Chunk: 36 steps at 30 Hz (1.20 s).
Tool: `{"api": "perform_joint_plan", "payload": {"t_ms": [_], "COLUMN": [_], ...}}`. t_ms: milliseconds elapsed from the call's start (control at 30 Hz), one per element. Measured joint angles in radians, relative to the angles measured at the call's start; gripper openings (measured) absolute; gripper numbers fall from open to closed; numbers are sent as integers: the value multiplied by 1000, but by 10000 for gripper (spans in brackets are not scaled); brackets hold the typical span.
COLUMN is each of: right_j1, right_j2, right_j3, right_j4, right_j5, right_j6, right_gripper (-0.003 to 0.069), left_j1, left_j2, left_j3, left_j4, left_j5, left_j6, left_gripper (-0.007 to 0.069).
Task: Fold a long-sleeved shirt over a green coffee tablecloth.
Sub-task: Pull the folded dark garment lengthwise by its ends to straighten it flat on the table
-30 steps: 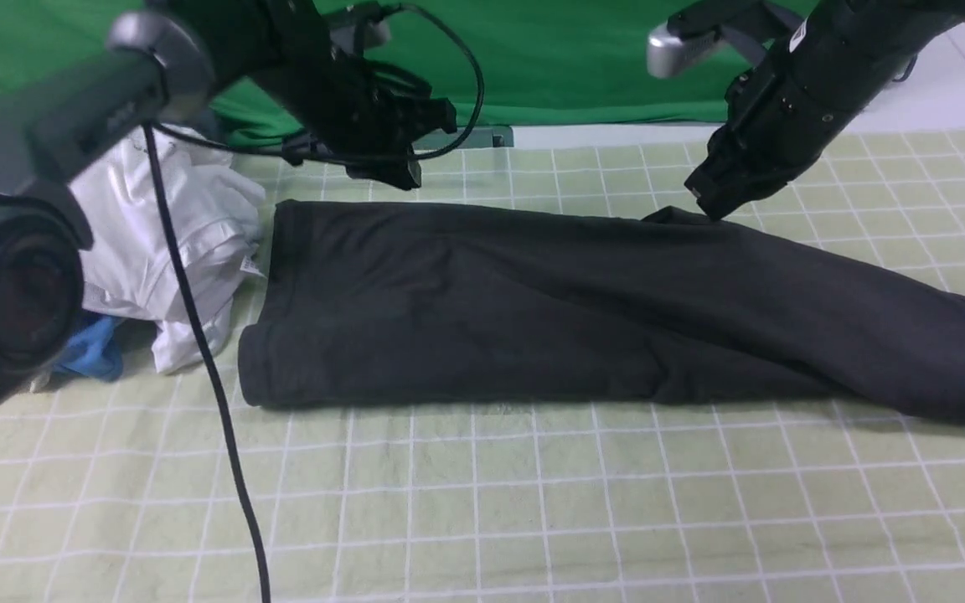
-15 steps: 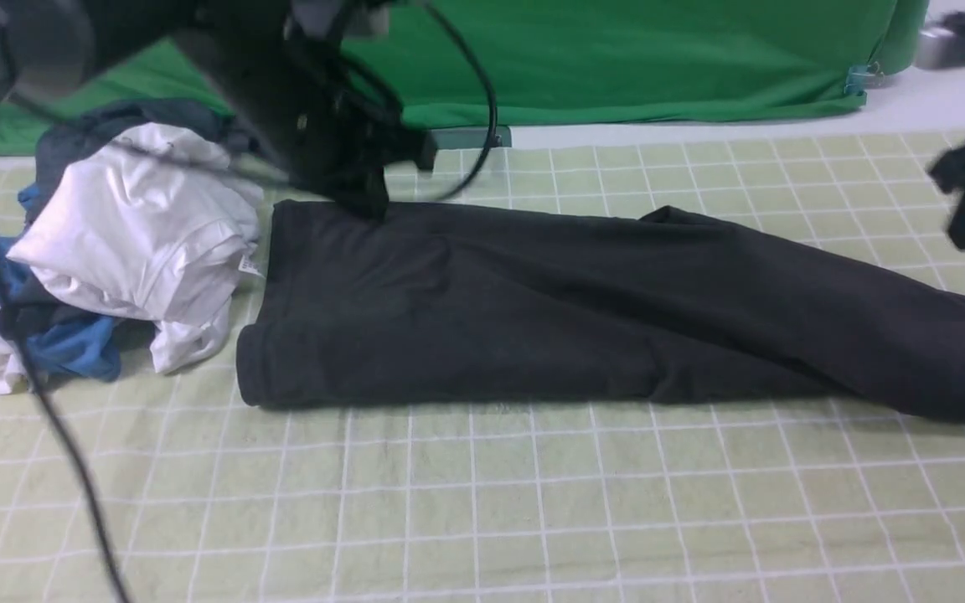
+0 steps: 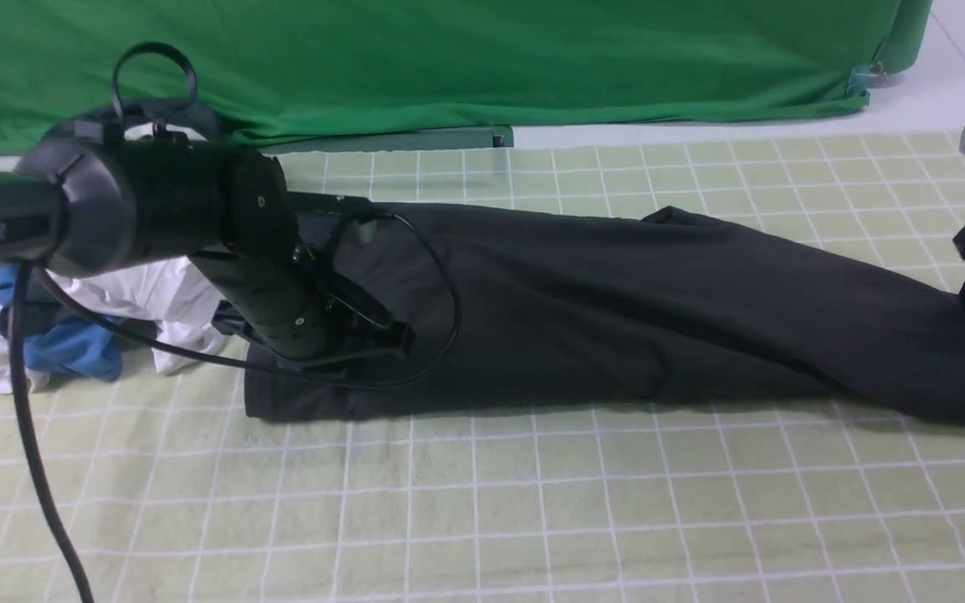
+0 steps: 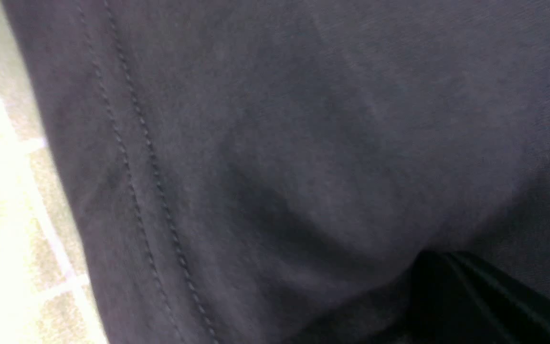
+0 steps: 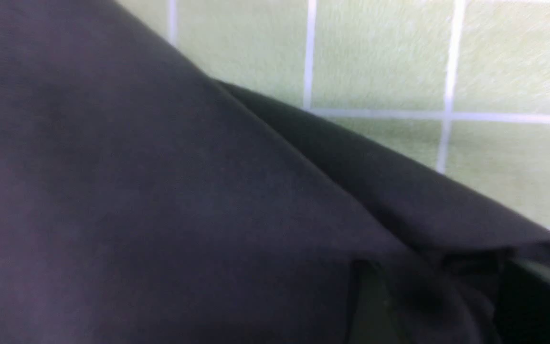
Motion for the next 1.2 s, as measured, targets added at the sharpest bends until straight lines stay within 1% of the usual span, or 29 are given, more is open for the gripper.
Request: {"api": "perform_joint_plan", "payload": {"t_ms": [167, 233, 300, 367, 400, 433, 500, 567, 733, 967, 1033, 1067, 1100, 1133, 1167, 1200], "right_j1": [0, 0, 0, 0, 0, 0, 0, 0, 0, 0, 0, 1, 2, 2, 2, 2], "right_j2": [35, 43, 51, 53, 53, 53, 53, 53, 53, 59, 65, 66, 66, 66, 66, 64], "right_j3": [0, 0, 0, 0, -2, -8, -34, -65, -130, -140, -140, -140, -142, -155, -157, -178], "right_j4": [0, 0, 1, 2, 2, 2, -14, -42, -121, -138, -142, -150, -172, -194, -200, -216], "right_j5": [1, 1, 2, 2, 6, 13, 37, 58, 67, 18, -15, -32, -49, -51, -51, -24], "right_j6": [0, -3, -22, -46, -56, -62, -74, -75, -26, -41, -45, -41, -18, 7, 15, 36], "right_gripper": [356, 337, 245, 102, 62, 41, 29, 29, 27, 30, 46, 65, 111, 177, 188, 273], "left_j1": [0, 0, 0, 0, 0, 0, 0, 0, 0, 0, 0, 0, 0, 0, 0, 0], "left_j2": [1, 1, 1, 1, 1, 2, 2, 3, 3, 3, 3, 3, 3, 3, 3, 3], "left_j3": [0, 0, 0, 0, 0, 0, 0, 0, 0, 0, 0, 0, 0, 0, 0, 0], "left_j4": [0, 0, 0, 0, 0, 0, 0, 2, 3, 5, 6, 6, 6, 6, 6, 6], "left_j5": [-1, -1, -2, -2, -3, -3, -3, -3, -4, -5, -5, -5, -4, -2, -2, 0], "left_j6": [-3, -4, -5, -5, -5, -5, -5, -5, -5, -5, -5, -5, -8, -8, -8, -8], "left_gripper": [14, 14, 14, 14, 14, 14, 14, 14, 14, 14, 14, 14, 14, 14, 14, 14]}}
